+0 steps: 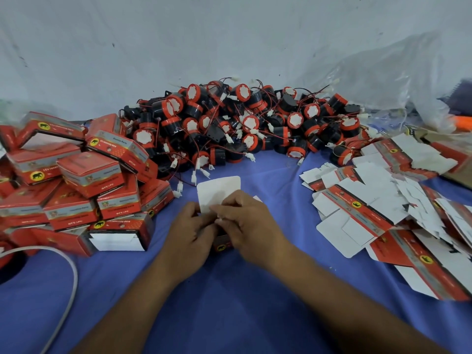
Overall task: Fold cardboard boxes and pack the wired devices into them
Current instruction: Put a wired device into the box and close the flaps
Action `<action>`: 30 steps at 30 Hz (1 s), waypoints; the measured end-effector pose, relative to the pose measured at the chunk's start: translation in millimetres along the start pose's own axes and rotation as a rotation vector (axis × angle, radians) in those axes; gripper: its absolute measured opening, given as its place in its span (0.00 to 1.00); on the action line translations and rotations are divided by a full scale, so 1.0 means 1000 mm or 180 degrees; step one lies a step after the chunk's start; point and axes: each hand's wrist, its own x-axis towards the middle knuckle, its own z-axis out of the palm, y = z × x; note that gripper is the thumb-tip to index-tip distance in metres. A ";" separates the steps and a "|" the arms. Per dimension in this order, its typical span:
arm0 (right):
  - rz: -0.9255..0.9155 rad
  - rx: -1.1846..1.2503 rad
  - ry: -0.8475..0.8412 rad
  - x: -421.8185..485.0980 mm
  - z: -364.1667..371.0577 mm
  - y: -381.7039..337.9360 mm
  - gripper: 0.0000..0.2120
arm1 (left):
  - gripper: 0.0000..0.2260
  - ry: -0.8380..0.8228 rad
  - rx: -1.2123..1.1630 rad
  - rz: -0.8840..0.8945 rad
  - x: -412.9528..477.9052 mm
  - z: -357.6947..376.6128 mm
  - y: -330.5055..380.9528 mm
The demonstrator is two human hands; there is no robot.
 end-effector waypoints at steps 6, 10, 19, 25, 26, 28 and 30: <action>-0.0166 -0.0407 0.0163 0.000 -0.005 0.014 0.05 | 0.24 0.0596 -0.0833 -0.0290 -0.001 0.001 -0.005; -0.0361 -0.0258 -0.0116 -0.001 -0.011 0.019 0.12 | 0.28 0.0720 -0.1473 -0.0423 -0.004 0.003 -0.003; -0.0439 -0.0875 -0.0421 -0.009 -0.004 0.018 0.10 | 0.12 0.0621 -0.0342 0.0305 -0.006 0.000 0.002; -0.0673 -0.1013 -0.0444 -0.007 -0.015 0.021 0.06 | 0.12 0.0491 0.0121 0.0375 -0.006 0.000 -0.003; -0.0590 -0.0956 -0.0493 -0.008 -0.015 0.022 0.06 | 0.13 0.0466 0.0157 0.0368 -0.006 0.000 -0.004; -0.0467 -0.0851 -0.0603 -0.009 -0.015 0.023 0.04 | 0.13 0.0451 0.0241 0.0404 -0.005 0.000 -0.005; -0.0578 -0.0577 -0.0739 -0.007 -0.019 0.023 0.04 | 0.13 0.0450 0.0358 0.0476 -0.004 0.000 -0.006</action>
